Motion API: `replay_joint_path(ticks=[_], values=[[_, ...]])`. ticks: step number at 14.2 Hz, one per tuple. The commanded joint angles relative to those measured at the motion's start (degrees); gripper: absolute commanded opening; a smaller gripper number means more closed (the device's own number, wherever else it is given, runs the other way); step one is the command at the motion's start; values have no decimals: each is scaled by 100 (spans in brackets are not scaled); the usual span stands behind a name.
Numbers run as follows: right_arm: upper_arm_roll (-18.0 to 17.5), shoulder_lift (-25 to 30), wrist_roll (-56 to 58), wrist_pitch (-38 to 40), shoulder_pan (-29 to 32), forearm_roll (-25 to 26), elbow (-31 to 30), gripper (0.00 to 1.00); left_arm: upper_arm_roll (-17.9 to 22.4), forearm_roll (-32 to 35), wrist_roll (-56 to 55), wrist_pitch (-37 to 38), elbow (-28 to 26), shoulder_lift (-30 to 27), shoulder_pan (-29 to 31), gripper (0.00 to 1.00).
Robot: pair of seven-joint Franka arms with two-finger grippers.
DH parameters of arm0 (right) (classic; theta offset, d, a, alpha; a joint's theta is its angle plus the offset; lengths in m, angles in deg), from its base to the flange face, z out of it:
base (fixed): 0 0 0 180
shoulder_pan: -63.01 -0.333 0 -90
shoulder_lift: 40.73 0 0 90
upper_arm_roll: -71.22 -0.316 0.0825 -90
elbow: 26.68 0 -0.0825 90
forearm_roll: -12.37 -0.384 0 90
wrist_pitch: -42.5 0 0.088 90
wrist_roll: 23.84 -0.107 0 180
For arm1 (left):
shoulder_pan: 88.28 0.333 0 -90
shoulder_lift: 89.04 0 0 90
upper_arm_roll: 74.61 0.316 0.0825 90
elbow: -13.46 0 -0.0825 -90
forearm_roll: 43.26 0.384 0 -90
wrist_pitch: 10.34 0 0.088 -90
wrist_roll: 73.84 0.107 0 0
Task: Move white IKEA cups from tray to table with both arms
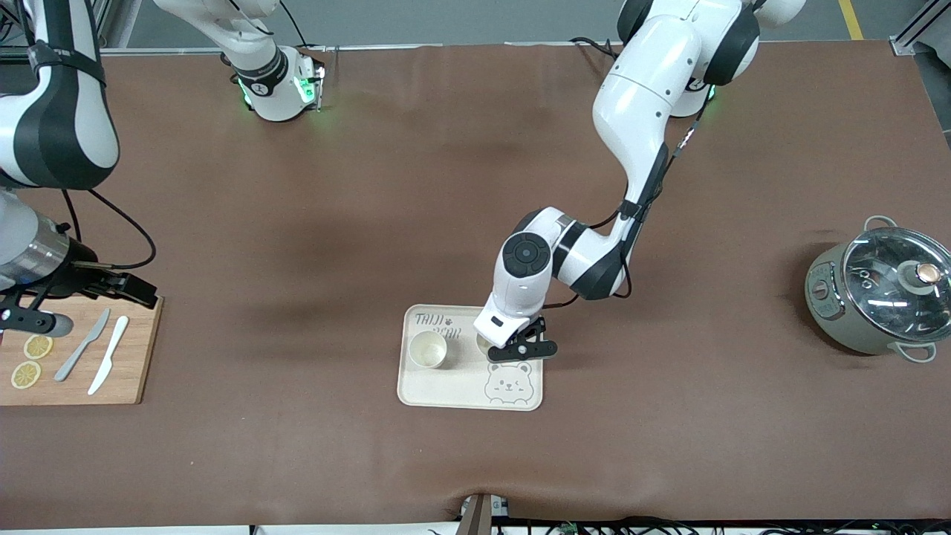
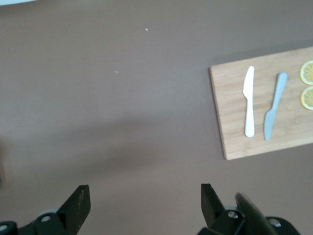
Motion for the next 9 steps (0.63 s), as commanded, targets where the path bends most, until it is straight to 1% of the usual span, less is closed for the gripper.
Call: replay_joint_path(ticks=[1, 3, 6, 7, 9], values=[[-87, 23, -35, 201, 94, 103, 100, 100, 29, -70, -54, 487, -27, -336, -3, 0], [-96, 50, -45, 218, 68, 103, 126, 100, 20, -70, -18, 715, -28, -477, 23, 0], [-113, 225, -62, 376, 59, 94, 82, 100, -85, -88, 314, 1295, -89, -863, 93, 0], [-131, 234, -53, 446, 42, 94, 100, 100, -112, -105, 411, 1366, -263, -1047, 137, 0], [-131, 234, -62, 464, -64, 94, 91, 100, -147, -202, 587, 1280, -676, -1390, 225, 0]])
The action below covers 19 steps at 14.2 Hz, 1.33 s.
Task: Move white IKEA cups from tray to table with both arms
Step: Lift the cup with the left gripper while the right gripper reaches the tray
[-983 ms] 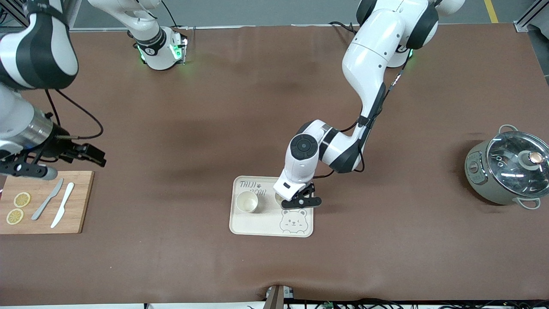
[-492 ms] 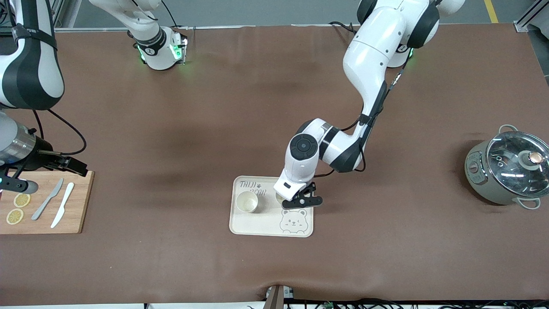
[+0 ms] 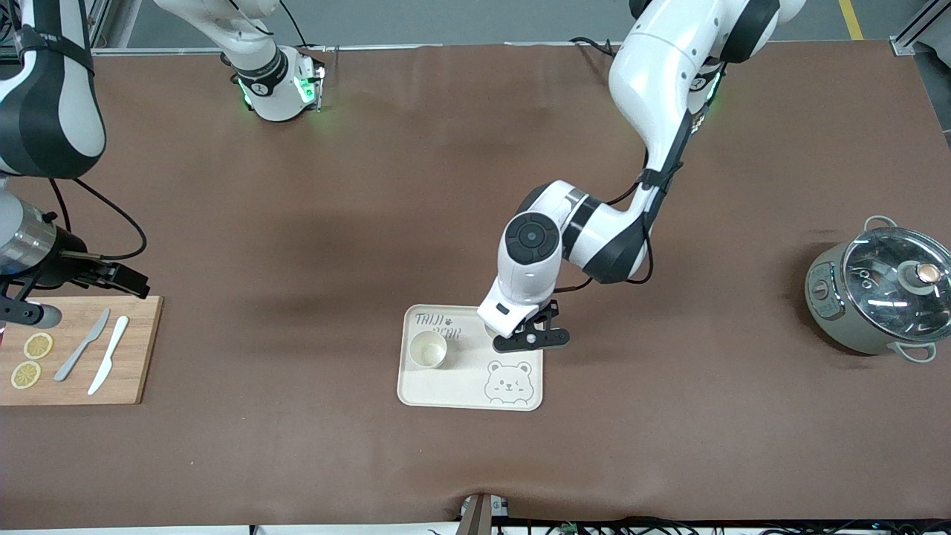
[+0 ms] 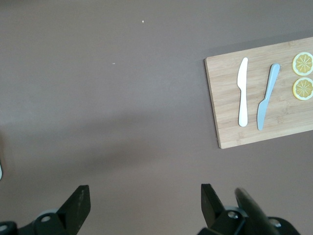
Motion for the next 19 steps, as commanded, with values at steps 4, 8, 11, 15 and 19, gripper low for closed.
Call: replay_joint_path(ticks=[4, 8, 11, 15, 19], values=[[-48, 16, -85, 14, -240, 65, -14, 100, -207, -157, 867, -844, -2165, -1597, 529, 0], [-48, -37, -1567, -398, -845, 47, 39, 100, -225, -183, 1806, -881, -3046, -2319, 960, 0], [-48, -300, -2534, -777, -1259, 30, 117, 100, -225, -210, 2501, -1283, -3836, -2776, 1329, 0], [-39, -757, -3948, -1276, -1962, 100, 241, 100, -252, -236, 3091, -2075, -4681, -3006, 1646, 0], [-22, -1407, -5794, -2200, -2559, 135, 250, 100, -252, -236, 3504, -2858, -5604, -3226, 1980, 0]])
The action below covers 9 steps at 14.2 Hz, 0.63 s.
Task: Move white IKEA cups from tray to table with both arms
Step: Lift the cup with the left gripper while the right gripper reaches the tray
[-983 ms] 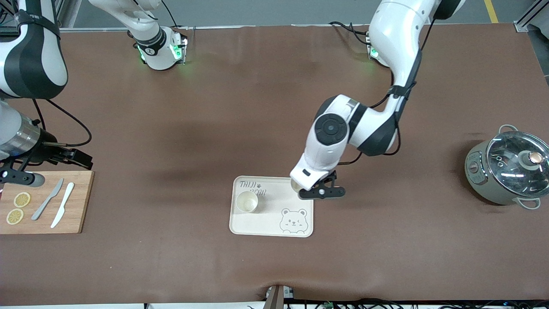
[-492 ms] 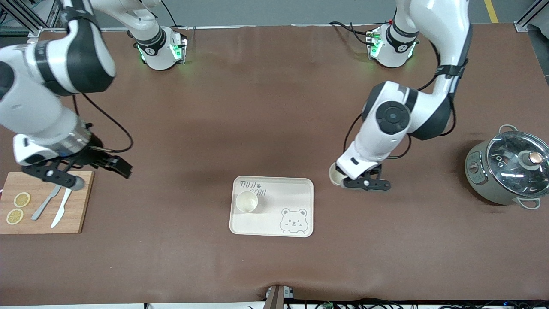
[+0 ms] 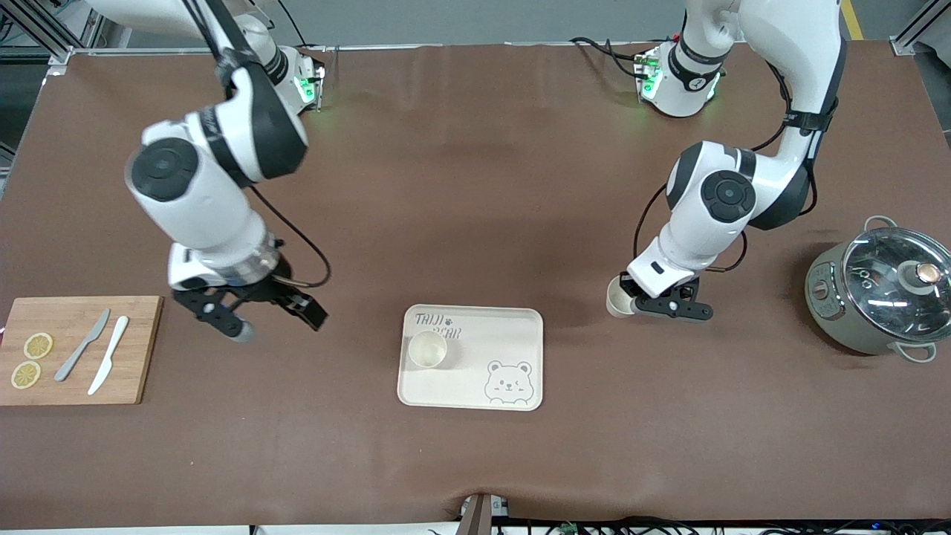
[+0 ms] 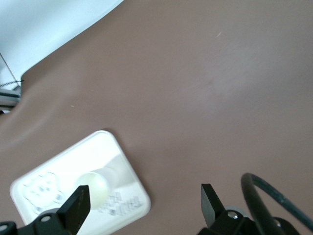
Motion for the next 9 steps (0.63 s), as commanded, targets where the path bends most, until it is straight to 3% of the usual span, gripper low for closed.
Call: replay_joint_path(ticks=[1, 5, 9], values=[[71, -571, -1090, -322, -404, 151, 235, 100, -92, -128, 504, -314, -650, -361, 321, 0], [71, -1494, -1963, -543, -791, 713, 682, 100, -110, -128, 1154, -655, -1168, -633, 831, 0], [79, -1847, -1964, -578, -862, 740, 736, 100, -128, -636, 1822, -1147, -1660, -888, 1025, 0]])
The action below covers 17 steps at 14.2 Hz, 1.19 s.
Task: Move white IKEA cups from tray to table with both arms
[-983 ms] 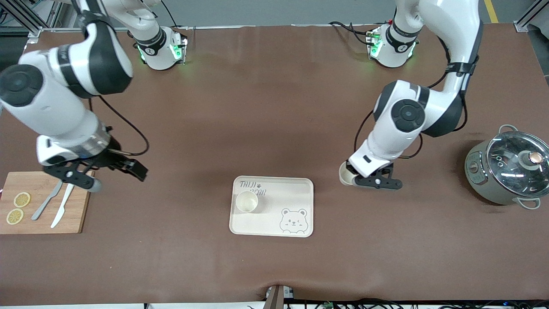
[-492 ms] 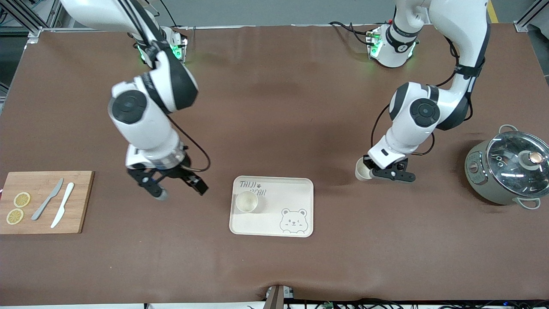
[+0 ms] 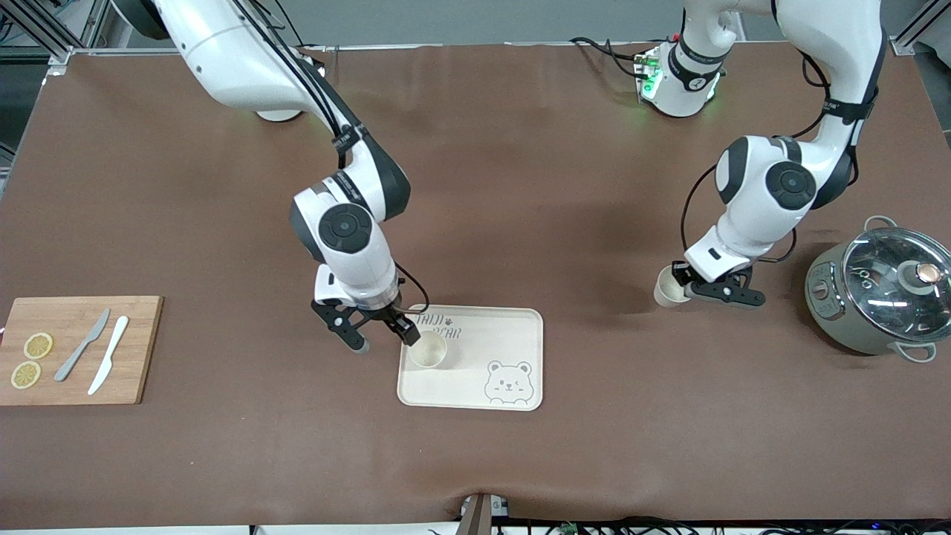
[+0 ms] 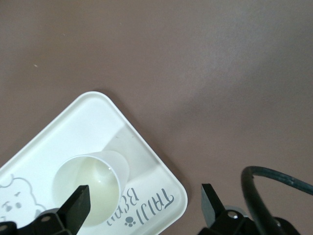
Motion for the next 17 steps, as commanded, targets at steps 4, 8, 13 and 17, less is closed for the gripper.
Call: replay_joint_path(ticks=[4, 8, 13, 17], values=[[38, -334, -81, -162, -42, 243, 266, 100, -138, -1544, 1510, -400, -658, -430, 193, 0], [38, -457, -89, -461, -51, 235, 371, 100, -138, -2706, 2681, -654, -781, -299, 220, 0], [38, -642, -89, -479, -121, 243, 433, 100, -147, -2725, 2866, -1015, -852, -62, 202, 0], [47, -747, -89, -488, -165, 252, 433, 100, -130, -2725, 3104, -1218, -957, 27, 202, 0]])
